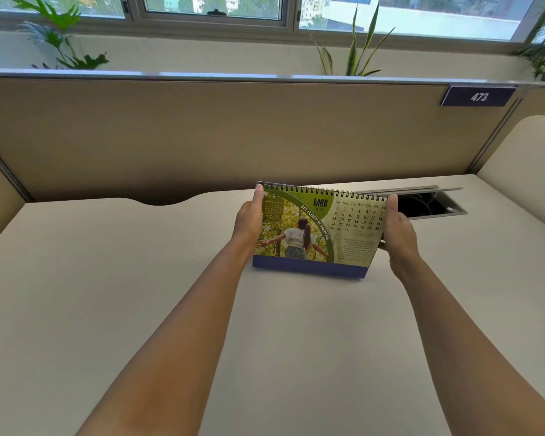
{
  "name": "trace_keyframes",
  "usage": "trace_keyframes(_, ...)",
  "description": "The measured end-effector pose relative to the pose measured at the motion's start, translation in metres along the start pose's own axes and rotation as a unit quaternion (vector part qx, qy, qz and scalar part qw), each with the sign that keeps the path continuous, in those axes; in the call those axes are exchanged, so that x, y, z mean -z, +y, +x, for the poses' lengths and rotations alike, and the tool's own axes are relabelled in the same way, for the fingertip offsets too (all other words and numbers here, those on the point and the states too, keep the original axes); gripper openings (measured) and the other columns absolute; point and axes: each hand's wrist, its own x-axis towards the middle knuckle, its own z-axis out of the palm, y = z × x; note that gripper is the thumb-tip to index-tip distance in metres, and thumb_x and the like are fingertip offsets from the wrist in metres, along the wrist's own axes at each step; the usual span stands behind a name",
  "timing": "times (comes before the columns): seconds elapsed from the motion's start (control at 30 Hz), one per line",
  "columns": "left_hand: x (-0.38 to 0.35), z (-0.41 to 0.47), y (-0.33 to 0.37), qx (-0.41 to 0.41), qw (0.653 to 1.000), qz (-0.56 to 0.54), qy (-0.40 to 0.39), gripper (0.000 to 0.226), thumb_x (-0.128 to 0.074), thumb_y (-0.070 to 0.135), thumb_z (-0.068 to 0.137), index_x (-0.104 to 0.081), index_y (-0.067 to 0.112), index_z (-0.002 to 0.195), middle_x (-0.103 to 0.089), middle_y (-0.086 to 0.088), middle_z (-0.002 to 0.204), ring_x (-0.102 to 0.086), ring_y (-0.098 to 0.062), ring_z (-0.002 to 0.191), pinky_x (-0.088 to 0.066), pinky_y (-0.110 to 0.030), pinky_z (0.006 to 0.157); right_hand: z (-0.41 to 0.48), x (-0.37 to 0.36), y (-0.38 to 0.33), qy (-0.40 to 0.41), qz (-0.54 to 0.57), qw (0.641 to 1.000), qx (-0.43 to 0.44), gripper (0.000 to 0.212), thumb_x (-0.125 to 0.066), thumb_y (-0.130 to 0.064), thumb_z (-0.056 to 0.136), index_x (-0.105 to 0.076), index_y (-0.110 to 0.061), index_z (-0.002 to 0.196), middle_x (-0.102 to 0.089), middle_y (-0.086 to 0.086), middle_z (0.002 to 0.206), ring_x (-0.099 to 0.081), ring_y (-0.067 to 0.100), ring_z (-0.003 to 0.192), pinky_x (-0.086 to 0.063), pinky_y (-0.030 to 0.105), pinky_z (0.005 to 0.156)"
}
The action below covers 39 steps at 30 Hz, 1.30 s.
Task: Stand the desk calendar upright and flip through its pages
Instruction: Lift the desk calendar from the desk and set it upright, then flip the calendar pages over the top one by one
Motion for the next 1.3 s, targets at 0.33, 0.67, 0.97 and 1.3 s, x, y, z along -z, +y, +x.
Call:
trace_keyframes(0.33, -0.009, 0.0, 0.003, -0.004, 0.999, 0.006, -0.047, 0.082, -0.014, 0.075, 0.083, -0.054, 0.019, 0.127, -0.062, -0.008, 0.126, -0.055, -0.024, 0.12, -0.035, -0.046, 0.11, -0.004, 0.007, -0.005, 0.018, -0.05, 0.998, 0.023, 0.072, -0.016, -0.077, 0.082, -0.056, -0.02, 0.103, -0.059, 0.0, 0.102, -0.054, 0.019, 0.093, -0.039, 0.035, 0.076)
trace_keyframes(0.67, -0.012, 0.003, -0.004, -0.019, 0.998, 0.054, 0.016, 0.077, -0.023, 0.077, 0.08, -0.059, 0.02, 0.115, -0.063, -0.006, 0.12, -0.056, -0.024, 0.113, -0.042, -0.044, 0.101, -0.004, 0.011, 0.004, -0.002, -0.044, 0.999, 0.014, 0.078, -0.016, -0.076, 0.08, -0.056, -0.018, 0.114, -0.062, 0.004, 0.115, -0.056, 0.025, 0.107, -0.046, 0.047, 0.094)
trace_keyframes(0.97, -0.005, -0.002, -0.001, -0.145, 0.976, 0.058, 0.152, 0.032, -0.055, 0.051, 0.085, -0.053, 0.023, 0.099, -0.059, 0.0, 0.082, -0.058, -0.017, 0.079, -0.05, -0.029, 0.068, 0.005, 0.028, -0.005, 0.029, -0.049, 0.997, 0.044, 0.047, -0.04, -0.058, 0.088, -0.046, -0.013, 0.1, -0.063, 0.014, 0.111, -0.063, 0.028, 0.1, -0.055, 0.038, 0.077)
trace_keyframes(1.3, 0.0, -0.004, 0.006, -0.25, 0.942, 0.114, 0.19, 0.021, -0.062, 0.03, 0.087, -0.07, 0.013, 0.095, -0.071, -0.008, 0.094, -0.057, -0.009, 0.078, -0.043, -0.007, 0.064, 0.028, 0.031, -0.051, -0.063, -0.239, 0.967, -0.055, 0.057, -0.033, -0.044, 0.097, -0.059, 0.003, 0.118, -0.064, 0.016, 0.119, -0.063, 0.029, 0.106, -0.051, 0.037, 0.094)
